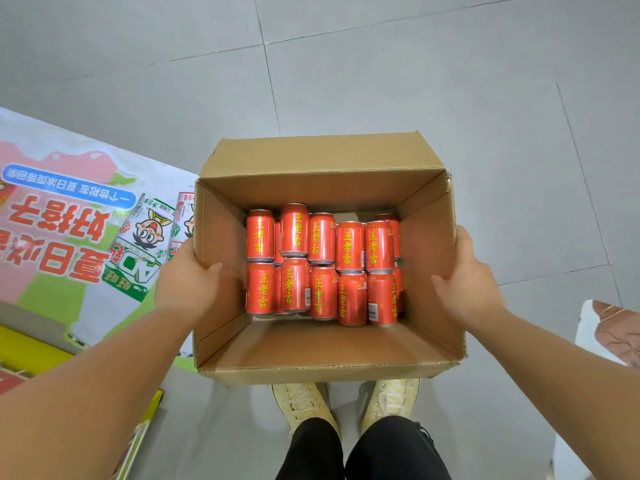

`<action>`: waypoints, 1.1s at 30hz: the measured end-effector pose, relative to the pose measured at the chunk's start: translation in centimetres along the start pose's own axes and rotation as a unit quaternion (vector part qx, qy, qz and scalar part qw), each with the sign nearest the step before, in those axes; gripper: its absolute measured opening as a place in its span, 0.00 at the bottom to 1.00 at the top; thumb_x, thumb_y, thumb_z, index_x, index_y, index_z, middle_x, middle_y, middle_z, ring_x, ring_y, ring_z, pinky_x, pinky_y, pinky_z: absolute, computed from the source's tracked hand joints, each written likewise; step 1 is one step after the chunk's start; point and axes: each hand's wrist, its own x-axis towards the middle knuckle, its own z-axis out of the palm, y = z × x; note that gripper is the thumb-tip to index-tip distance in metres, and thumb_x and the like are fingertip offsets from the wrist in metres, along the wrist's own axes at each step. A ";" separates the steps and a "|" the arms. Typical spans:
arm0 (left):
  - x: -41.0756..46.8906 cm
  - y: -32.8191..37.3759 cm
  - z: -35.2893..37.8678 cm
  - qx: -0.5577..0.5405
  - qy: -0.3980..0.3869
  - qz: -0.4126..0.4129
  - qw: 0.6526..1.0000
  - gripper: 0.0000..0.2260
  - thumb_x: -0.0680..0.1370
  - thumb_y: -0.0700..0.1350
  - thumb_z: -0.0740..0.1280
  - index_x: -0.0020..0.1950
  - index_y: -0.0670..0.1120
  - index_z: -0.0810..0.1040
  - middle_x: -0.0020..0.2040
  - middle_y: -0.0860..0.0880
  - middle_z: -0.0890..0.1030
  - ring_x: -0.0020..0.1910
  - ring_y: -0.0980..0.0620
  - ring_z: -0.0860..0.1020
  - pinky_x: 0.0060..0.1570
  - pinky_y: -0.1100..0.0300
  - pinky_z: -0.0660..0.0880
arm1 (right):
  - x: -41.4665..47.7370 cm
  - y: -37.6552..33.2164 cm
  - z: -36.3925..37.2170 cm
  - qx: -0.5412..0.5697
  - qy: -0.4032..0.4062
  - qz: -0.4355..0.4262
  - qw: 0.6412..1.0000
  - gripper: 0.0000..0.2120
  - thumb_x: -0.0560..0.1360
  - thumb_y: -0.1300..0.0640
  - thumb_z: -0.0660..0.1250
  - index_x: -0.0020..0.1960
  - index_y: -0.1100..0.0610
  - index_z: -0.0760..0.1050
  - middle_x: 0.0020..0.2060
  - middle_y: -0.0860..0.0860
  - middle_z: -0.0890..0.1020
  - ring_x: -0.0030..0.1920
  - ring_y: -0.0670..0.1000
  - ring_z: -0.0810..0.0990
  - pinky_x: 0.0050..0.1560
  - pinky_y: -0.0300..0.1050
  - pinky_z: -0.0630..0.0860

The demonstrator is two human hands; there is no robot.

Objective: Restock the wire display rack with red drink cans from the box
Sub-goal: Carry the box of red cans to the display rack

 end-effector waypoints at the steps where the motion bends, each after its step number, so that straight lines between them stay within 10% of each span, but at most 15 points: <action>1: 0.3 -0.1 0.1 0.004 0.001 -0.002 1.000 0.11 0.79 0.45 0.71 0.59 0.44 0.77 0.46 0.44 0.81 0.50 0.38 0.79 0.47 0.51 0.74 | 0.2 0.1 0.2 0.009 0.001 0.005 1.000 0.33 0.77 0.63 0.62 0.76 0.46 0.54 0.42 0.54 0.77 0.40 0.57 0.76 0.38 0.47 0.71; 5: 1.0 -0.2 0.3 0.020 -0.003 -0.022 1.000 0.12 0.79 0.43 0.70 0.38 0.45 0.71 0.37 0.43 0.77 0.43 0.38 0.77 0.43 0.52 0.74 | 0.6 -0.3 0.2 0.010 -0.004 0.022 1.000 0.16 0.74 0.67 0.60 0.60 0.57 0.66 0.39 0.53 0.74 0.40 0.58 0.76 0.32 0.45 0.68; 16: -3.4 1.3 -9.0 0.003 -0.001 -0.020 1.000 0.07 0.77 0.42 0.71 0.48 0.37 0.80 0.43 0.38 0.82 0.42 0.39 0.79 0.42 0.50 0.78 | -3.6 -4.2 -8.9 0.013 0.000 -0.033 0.999 0.15 0.70 0.69 0.59 0.54 0.57 0.71 0.40 0.55 0.79 0.39 0.57 0.78 0.36 0.52 0.79; 33: -20.2 13.3 -47.7 0.013 0.048 0.010 0.999 0.05 0.75 0.39 0.69 0.45 0.37 0.80 0.40 0.39 0.81 0.38 0.41 0.78 0.31 0.57 0.71 | -21.2 -22.3 -40.9 0.023 0.014 -0.146 0.989 0.10 0.72 0.68 0.62 0.52 0.61 0.72 0.44 0.57 0.79 0.39 0.57 0.77 0.31 0.44 0.69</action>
